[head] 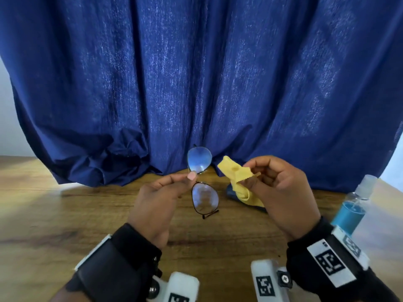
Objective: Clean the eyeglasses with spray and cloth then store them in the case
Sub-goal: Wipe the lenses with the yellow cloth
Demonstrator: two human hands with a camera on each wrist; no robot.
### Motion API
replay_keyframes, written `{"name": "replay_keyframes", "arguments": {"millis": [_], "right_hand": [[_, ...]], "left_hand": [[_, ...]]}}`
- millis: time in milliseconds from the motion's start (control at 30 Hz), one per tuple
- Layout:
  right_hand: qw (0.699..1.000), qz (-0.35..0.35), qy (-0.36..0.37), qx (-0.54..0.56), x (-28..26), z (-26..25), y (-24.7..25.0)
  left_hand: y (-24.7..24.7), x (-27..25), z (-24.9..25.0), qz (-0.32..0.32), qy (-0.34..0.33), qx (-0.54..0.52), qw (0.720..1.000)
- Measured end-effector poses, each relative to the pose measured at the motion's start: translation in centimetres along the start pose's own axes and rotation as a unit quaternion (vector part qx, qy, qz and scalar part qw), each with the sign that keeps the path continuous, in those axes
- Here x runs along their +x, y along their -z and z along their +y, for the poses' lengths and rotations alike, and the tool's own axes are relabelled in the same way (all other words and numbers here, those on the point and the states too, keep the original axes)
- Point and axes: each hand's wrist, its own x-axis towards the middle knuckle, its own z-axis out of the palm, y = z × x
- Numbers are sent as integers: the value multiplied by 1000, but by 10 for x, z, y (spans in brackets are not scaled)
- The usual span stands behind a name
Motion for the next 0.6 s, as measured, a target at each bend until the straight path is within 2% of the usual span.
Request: {"name": "replay_keyframes", "arguments": {"millis": [133, 233, 433, 533, 600], "right_hand": [[987, -42, 130, -82, -10, -6, -10], [954, -82, 213, -193, -15, -3, -21], [898, -167, 288, -288, -14, -3, -14], [906, -97, 275, -306, -9, -3, -9], [904, -109, 282, -303, -12, -7, -13]], "left_hand": [[-3, -2, -1, 2, -9, -6, 1000], [-5, -4, -4, -15, -18, -1, 1000], [-2, -4, -3, -4, -27, -14, 1000], [-2, -4, -4, -6, -22, -4, 1000], [-4, -5, -4, -10, -27, -5, 1000]]}}
